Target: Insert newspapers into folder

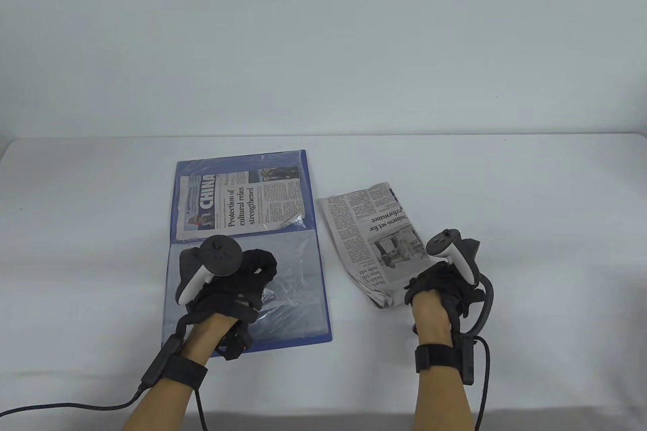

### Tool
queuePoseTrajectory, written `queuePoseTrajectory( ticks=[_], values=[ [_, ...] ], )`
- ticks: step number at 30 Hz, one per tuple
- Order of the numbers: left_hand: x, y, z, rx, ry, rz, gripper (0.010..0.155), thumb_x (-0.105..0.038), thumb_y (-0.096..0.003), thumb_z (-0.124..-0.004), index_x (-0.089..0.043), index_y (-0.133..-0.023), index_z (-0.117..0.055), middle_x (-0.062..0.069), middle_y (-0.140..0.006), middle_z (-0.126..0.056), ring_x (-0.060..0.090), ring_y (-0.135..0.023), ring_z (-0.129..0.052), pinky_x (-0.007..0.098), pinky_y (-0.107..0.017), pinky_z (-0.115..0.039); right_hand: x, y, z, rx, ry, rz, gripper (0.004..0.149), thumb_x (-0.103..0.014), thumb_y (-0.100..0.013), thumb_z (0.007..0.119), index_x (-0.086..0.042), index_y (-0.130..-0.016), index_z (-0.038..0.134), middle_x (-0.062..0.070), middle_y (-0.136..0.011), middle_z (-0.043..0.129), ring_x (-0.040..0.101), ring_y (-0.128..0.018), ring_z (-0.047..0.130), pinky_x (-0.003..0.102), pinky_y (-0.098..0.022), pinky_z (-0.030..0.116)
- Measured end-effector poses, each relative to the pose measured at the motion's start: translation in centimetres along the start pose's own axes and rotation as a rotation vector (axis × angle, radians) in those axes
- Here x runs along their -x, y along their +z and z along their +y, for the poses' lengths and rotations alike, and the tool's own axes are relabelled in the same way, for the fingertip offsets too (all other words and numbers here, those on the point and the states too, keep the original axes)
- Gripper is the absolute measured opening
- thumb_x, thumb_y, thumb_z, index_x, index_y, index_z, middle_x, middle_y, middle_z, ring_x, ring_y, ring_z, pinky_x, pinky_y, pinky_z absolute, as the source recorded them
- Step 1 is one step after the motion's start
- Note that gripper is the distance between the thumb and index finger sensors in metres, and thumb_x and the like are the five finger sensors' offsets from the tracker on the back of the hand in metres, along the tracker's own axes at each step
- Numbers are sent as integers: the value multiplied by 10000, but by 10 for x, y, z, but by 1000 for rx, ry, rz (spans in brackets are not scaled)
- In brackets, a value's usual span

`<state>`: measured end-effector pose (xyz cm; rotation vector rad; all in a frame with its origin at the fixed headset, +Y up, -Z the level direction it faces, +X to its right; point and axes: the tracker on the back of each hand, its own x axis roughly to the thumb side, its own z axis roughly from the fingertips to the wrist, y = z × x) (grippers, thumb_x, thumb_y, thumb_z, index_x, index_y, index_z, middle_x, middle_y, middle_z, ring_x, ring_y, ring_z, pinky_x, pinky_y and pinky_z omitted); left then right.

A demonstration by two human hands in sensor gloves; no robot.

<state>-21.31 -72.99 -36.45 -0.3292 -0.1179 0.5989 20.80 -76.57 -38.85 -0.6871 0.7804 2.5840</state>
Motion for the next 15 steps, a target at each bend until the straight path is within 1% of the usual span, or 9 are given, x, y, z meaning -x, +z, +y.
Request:
queuePoseTrajectory(
  ticks=[1, 3, 7, 9, 10, 11, 12, 13, 15],
  values=[
    [0, 0, 0, 0, -1, 1, 407, -465, -620, -695, -374, -1014, -649, -74, -1194, -639, 270, -1110, -667, 536, -894, -526, 2, 1, -3, 34, -8, 0, 508, -300, -582, 817, 34, -907, 617, 285, -1056, 324, 572, -971, 325, 719, -646, 343],
    [0, 0, 0, 1, -2, 3, 406, -465, -620, -695, -374, -1013, -651, -75, -1193, -643, 275, -1110, -665, 537, -894, -527, 7, 4, -7, 108, -79, -10, 408, -258, -584, 802, -8, -887, 688, 274, -1053, 419, 558, -966, 410, 710, -648, 373],
    [0, 0, 0, 0, -3, 6, 408, -464, -620, -695, -373, -1015, -649, -71, -1193, -642, 273, -1109, -667, 535, -894, -528, 15, 21, -24, 274, -286, -81, 432, -266, -603, 762, -50, -969, 686, 273, -1053, 469, 562, -957, 455, 717, -639, 386],
    [0, 0, 0, -2, 0, 4, 407, -464, -619, -695, -373, -1013, -650, -76, -1193, -643, 270, -1110, -669, 535, -895, -527, 18, 32, -36, 365, -434, -179, 449, -249, -604, 746, -67, -1005, 658, 282, -1059, 444, 574, -958, 456, 732, -631, 404],
    [-1, 0, 0, -2, -2, 4, 406, -464, -620, -695, -372, -1013, -651, -74, -1193, -643, 273, -1109, -668, 535, -894, -528, 19, 36, -39, 369, -515, -210, 449, -241, -604, 736, -74, -1011, 648, 282, -1049, 470, 571, -943, 518, 725, -622, 467],
    [0, 0, 0, -2, -3, 4, 408, -464, -619, -695, -374, -1014, -649, -73, -1193, -643, 272, -1110, -669, 535, -894, -528, 22, 39, -44, 351, -646, -267, 456, -230, -604, 721, -72, -1021, 627, 274, -1026, 529, 556, -900, 639, 690, -603, 571],
    [0, 0, 0, -3, -2, 4, 407, -464, -620, -695, -372, -1014, -650, -75, -1192, -644, 270, -1110, -669, 535, -894, -528, 23, 40, -46, 305, -726, -302, 466, -222, -606, 699, -71, -1034, 596, 268, -1001, 560, 513, -821, 777, 633, -567, 672],
    [0, 0, 0, -3, -1, 4, 407, -464, -620, -694, -373, -1014, -649, -74, -1193, -642, 273, -1109, -668, 536, -894, -529, 26, 41, -50, 245, -802, -348, 471, -211, -603, 679, -67, -1039, 576, 291, -973, 560, 357, -743, 882, 560, -530, 744],
    [0, 0, 0, -3, -1, 9, 406, -465, -619, -694, -374, -1013, -650, -78, -1193, -643, 268, -1110, -668, 535, -895, -527, 30, 44, -56, 217, -811, -367, 470, -195, -594, 669, -61, -1036, 579, 243, -891, 680, 239, -604, 956, 463, -450, 818]
  ],
)
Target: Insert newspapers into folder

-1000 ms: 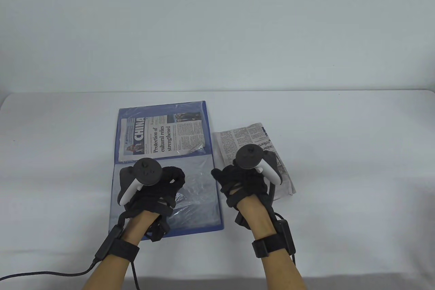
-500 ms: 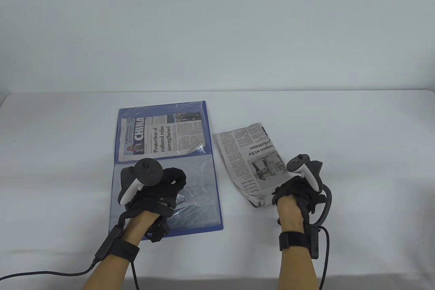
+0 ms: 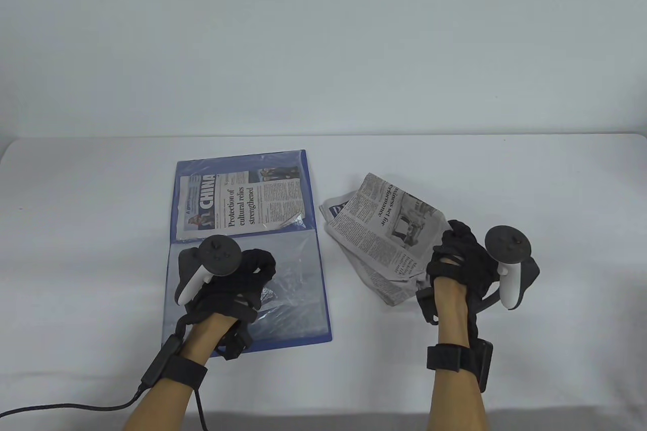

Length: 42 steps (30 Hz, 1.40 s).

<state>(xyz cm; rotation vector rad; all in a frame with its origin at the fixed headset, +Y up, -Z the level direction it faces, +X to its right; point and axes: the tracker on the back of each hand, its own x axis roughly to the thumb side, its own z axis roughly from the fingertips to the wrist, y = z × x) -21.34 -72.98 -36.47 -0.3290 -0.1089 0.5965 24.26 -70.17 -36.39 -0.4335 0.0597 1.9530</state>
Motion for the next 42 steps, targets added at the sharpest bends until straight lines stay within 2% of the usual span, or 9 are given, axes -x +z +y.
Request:
queuePoseTrajectory(
  ticks=[4, 14, 17, 24, 27, 31, 37, 40, 42],
  values=[
    [0, 0, 0, -1, 7, 5, 408, -464, -620, -694, -372, -1015, -647, -76, -1193, -641, 271, -1110, -668, 535, -895, -527, 1, 1, -6, -20, -37, -6, 464, -185, -587, 671, -45, -1024, 604, 196, -799, 766, 149, -467, 972, 388, -373, 845],
    [0, 1, -1, -1, -18, 9, 407, -465, -620, -692, -374, -1015, -647, -79, -1192, -642, 269, -1110, -669, 534, -897, -526, 8, -10, 38, -345, -38, 130, 465, -179, -586, 692, -28, -1021, 625, 196, -760, 806, 138, -426, 982, 378, -349, 850],
    [-1, 1, -2, 4, -34, 9, 408, -464, -620, -693, -372, -1015, -647, -84, -1192, -643, 267, -1110, -670, 534, -898, -525, 17, -13, 41, -387, -37, 193, 465, -177, -585, 691, -22, -1019, 625, 194, -750, 812, 132, -420, 983, 375, -345, 852],
    [-6, 6, 1, -75, -41, 4, 409, -466, -621, -687, -372, -1016, -637, -85, -1193, -637, 263, -1112, -667, 530, -902, -520, 36, -14, 27, -406, -17, 334, 466, -173, -577, 698, -9, -1009, 642, 187, -725, 831, 117, -398, 985, 370, -334, 858],
    [-8, 8, 1, -100, -43, -9, 409, -468, -622, -685, -377, -1017, -633, -89, -1195, -632, 261, -1113, -665, 527, -905, -519, 38, -18, 30, -453, -22, 312, 466, -172, -576, 699, -12, -1010, 642, 187, -723, 832, 116, -394, 984, 370, -335, 858],
    [-10, 4, -6, -22, -61, -40, 409, -465, -622, -688, -374, -1017, -634, -88, -1197, -628, 263, -1117, -656, 530, -907, -515, 33, -24, 42, -489, -61, 196, 470, -171, -579, 703, -25, -1020, 632, 200, -741, 814, 142, -418, 975, 392, -355, 839],
    [-16, 10, -2, -130, -124, -10, 409, -469, -623, -679, -373, -1017, -628, -87, -1195, -629, 263, -1112, -664, 530, -906, -514, 25, -15, 18, -379, 10, 261, 464, -166, -565, 725, -28, -1005, 672, 194, -711, 844, 133, -381, 982, 387, -333, 848],
    [-15, 15, 5, -198, -74, -3, 412, -472, -626, -674, -372, -1022, -621, -78, -1197, -623, 267, -1113, -658, 530, -904, -513, 32, -14, 12, -409, -5, 274, 464, -167, -567, 726, -28, -1006, 671, 195, -711, 843, 133, -382, 979, 389, -334, 846],
    [-15, 15, 6, -181, -64, -24, 414, -470, -625, -685, -365, -1022, -626, -75, -1197, -625, 266, -1114, -659, 530, -905, -515, 36, -18, 18, -430, -24, 244, 470, -175, -573, 725, -28, -1015, 657, 199, -731, 823, 140, -403, 969, 397, -349, 836]
  ],
)
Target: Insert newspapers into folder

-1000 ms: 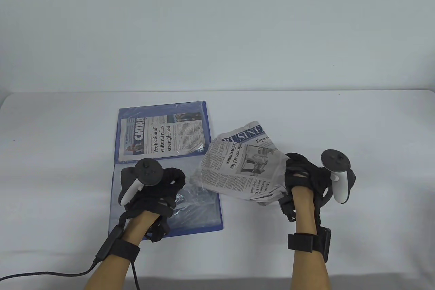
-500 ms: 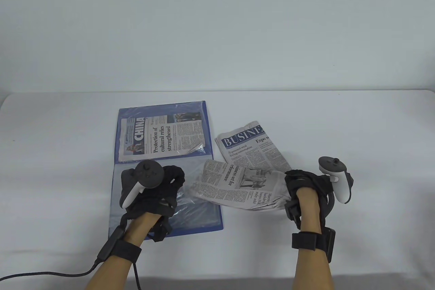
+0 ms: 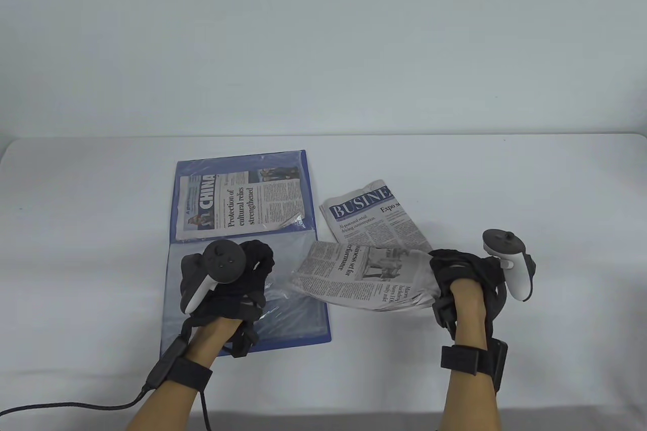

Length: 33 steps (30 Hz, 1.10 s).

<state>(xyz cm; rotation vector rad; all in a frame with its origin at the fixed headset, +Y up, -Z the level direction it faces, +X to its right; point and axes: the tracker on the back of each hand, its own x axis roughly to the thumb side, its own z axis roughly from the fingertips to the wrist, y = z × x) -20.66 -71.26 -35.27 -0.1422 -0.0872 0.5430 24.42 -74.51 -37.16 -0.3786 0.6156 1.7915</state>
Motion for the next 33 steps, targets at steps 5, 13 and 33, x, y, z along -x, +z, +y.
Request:
queuePoseTrajectory(
  ticks=[5, 13, 33],
  values=[
    [-2, -6, -12, 137, -71, -18, 411, -468, -623, -691, -361, -1017, -637, -80, -1200, -622, 269, -1118, -656, 537, -904, -512, -9, -19, 22, -36, 39, -157, 502, -193, -589, 714, -34, -1049, 588, 215, -783, 773, 171, -462, 951, 422, -392, 809],
    [-6, -10, -27, 267, -204, -22, 415, -472, -619, -701, -359, -1014, -646, -79, -1219, -589, 272, -1139, -628, 549, -911, -492, -8, -15, 42, 59, -138, -149, 880, -444, -623, 595, 29, -1017, -32, 364, -993, 255, 491, -867, 592, 607, -566, 585],
    [0, -8, -15, 175, -15, -36, 419, -464, -622, -688, -336, -1019, -642, -79, -1227, -564, 253, -1152, -608, 551, -920, -475, -39, -30, 101, -87, -43, -306, 731, -310, -624, 633, 50, -1074, 183, 334, -1013, 307, 443, -872, 630, 520, -542, 659]
  ],
)
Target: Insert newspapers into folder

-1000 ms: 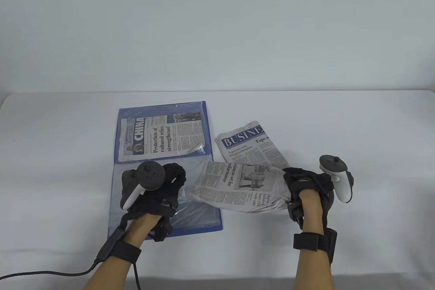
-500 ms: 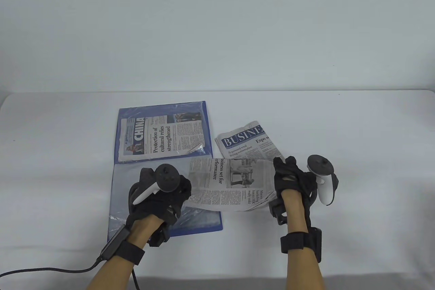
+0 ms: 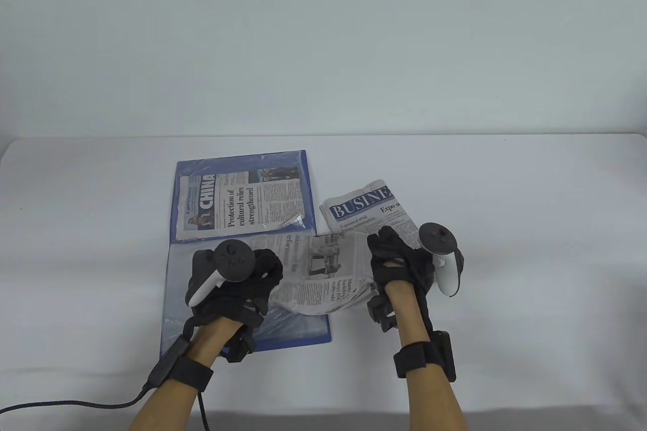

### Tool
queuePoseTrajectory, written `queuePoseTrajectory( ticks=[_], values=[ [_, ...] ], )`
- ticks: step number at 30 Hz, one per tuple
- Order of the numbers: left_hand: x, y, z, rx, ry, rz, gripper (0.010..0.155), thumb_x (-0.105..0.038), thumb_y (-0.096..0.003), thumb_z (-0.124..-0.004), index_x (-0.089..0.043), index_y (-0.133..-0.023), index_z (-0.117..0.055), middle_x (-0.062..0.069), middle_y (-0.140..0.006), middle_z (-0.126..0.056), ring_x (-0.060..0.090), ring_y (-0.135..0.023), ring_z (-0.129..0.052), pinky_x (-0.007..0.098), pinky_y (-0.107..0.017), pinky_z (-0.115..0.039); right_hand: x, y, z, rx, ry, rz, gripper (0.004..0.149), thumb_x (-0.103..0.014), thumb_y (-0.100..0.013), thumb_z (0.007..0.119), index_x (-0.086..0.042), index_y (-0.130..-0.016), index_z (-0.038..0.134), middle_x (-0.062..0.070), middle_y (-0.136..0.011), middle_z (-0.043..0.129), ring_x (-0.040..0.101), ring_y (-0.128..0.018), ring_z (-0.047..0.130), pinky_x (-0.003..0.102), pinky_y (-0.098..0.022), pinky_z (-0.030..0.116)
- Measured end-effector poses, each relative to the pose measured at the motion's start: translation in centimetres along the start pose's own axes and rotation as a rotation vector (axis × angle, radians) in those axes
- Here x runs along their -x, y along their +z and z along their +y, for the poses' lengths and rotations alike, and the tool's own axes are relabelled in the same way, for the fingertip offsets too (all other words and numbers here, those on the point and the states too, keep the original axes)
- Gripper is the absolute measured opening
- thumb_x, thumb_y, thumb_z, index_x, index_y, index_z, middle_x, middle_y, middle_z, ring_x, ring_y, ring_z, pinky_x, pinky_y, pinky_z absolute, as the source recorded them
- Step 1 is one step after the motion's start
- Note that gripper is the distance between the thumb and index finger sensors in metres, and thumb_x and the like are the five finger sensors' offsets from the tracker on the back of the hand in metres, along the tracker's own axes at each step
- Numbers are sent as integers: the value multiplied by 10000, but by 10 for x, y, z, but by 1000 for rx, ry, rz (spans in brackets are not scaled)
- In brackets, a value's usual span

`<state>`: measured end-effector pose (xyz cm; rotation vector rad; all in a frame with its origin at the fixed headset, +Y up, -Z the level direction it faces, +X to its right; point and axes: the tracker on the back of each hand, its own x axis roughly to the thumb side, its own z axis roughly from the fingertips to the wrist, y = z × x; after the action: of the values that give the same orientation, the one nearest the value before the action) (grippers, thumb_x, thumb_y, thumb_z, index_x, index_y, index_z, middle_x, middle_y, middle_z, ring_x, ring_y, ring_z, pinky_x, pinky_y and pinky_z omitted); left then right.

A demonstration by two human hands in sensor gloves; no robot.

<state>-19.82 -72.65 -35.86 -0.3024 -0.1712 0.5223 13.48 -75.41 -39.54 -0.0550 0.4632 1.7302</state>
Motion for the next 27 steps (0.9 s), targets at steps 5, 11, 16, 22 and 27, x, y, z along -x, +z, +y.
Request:
queuePoseTrajectory(
  ticks=[5, 11, 16, 22, 27],
  values=[
    [1, 0, 0, 0, 12, -2, 420, -466, -622, -686, -339, -1020, -639, -80, -1228, -562, 270, -1149, -608, 551, -921, -471, 1, -7, 22, -98, 25, -58, 805, -426, -627, 598, 23, -1076, 104, 334, -1029, 93, 572, -947, 362, 676, -611, 468],
    [0, -1, -1, 0, 10, -7, 419, -467, -623, -682, -338, -1019, -634, -84, -1229, -559, 266, -1151, -603, 551, -921, -469, -14, -16, 56, -177, 269, -77, 796, -461, -621, 594, 10, -1101, 170, 335, -1046, 126, 604, -939, 391, 687, -598, 485],
    [2, -4, -5, 35, 1, 4, 418, -467, -623, -682, -339, -1018, -632, -87, -1229, -558, 266, -1153, -601, 552, -922, -467, -15, -25, 81, -236, 575, 30, 829, -516, -598, 578, -18, -1112, 160, 330, -1058, 123, 635, -938, 315, 708, -602, 427],
    [1, -5, -7, 36, 6, -8, 417, -464, -624, -678, -338, -1019, -624, -97, -1229, -555, 244, -1157, -601, 548, -924, -470, -17, -28, 102, -322, 447, -24, 927, -637, -513, 540, -22, -1116, 199, 286, -1097, 196, 645, -936, 145, 770, -588, 253],
    [1, -5, -7, 33, 35, -5, 418, -463, -624, -677, -334, -1019, -622, -92, -1227, -557, 248, -1153, -606, 548, -921, -473, -10, -30, 115, -436, 442, -12, 934, -644, -509, 540, -49, -1114, 149, 264, -1099, 130, 623, -920, 30, 749, -549, 96]
  ],
)
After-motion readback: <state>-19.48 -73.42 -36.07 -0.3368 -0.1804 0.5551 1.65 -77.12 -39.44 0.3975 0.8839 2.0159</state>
